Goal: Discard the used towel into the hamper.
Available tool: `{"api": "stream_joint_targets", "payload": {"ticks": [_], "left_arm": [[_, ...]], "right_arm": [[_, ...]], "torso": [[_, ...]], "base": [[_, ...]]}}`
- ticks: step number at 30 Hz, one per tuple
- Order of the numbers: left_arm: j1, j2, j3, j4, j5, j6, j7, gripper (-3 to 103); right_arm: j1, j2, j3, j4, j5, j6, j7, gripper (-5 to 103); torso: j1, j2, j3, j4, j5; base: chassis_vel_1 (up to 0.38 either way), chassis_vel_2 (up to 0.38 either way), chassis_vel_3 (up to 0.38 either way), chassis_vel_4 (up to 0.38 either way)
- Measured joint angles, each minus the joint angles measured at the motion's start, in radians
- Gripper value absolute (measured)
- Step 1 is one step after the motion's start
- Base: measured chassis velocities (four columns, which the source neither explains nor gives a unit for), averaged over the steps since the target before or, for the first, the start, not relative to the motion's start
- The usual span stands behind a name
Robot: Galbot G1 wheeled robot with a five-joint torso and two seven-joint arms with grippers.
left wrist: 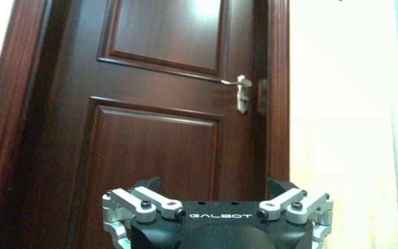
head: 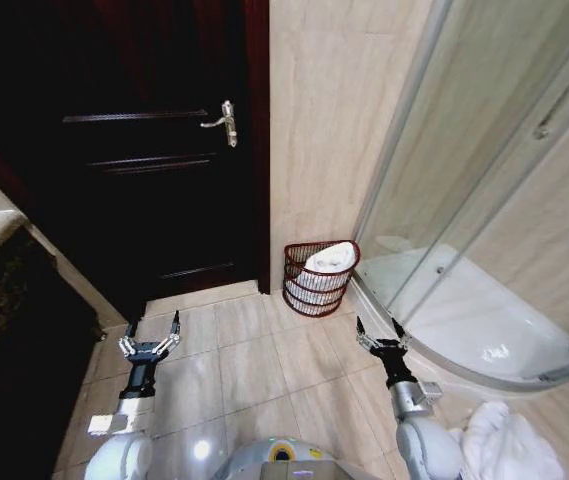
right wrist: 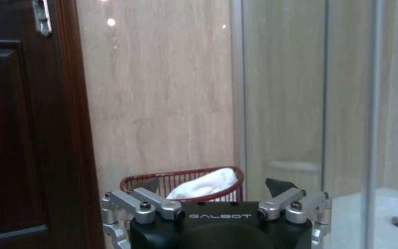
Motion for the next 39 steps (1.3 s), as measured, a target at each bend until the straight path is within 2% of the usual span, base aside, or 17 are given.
{"api": "stream_joint_targets", "payload": {"ticks": [9,39], "left_arm": [[0.004,-0.003,0.002,0.001,0.004,-0.007,0.007,100],[0.002,-0.015,0.005,0.000,0.012,-0.007,0.021,100]], "right_arm": [[-0.013,0.002,0.005,-0.010,-0.009,0.031,-0.005,100],[-0.048,0.006,0.016,-0.016,0.007,0.060,-0.001,100]], "torso": [[-0.015,-0.036,-0.020,0.0000,0.0000],[-0.062,-0.148,-0.086,0.0000,0.0001]], "base": [[-0.061,-0.056,-0.058,-0.072],[-0.116,-0.120,-0.119,-0.119]]}}
